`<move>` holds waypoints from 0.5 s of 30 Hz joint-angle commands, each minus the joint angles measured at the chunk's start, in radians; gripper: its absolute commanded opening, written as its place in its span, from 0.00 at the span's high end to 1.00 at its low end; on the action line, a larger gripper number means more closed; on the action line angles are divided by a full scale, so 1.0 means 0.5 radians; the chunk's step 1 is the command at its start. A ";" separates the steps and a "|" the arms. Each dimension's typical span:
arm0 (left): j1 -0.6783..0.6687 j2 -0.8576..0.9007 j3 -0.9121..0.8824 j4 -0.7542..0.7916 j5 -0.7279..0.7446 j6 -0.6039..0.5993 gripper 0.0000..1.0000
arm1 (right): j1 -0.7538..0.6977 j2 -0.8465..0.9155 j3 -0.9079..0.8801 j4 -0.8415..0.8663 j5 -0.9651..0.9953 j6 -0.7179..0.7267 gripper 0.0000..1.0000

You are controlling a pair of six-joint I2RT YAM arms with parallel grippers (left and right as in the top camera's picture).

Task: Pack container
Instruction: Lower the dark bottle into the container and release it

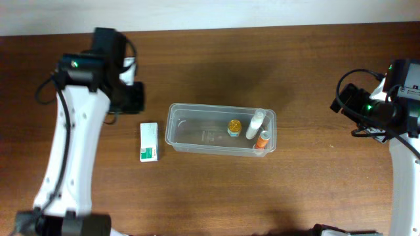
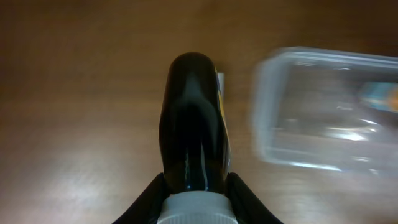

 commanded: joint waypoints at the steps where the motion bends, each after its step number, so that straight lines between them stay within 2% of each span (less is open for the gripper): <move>1: -0.278 -0.042 0.014 0.080 0.164 0.001 0.78 | -0.013 0.003 0.012 0.000 -0.003 0.016 0.02; 8: -0.832 0.066 -0.039 0.359 0.163 -0.030 0.79 | -0.013 0.003 0.012 0.000 -0.003 0.016 0.02; 15: -1.146 0.331 -0.040 0.420 0.164 -0.049 0.79 | -0.013 0.003 0.012 0.000 -0.003 0.016 0.02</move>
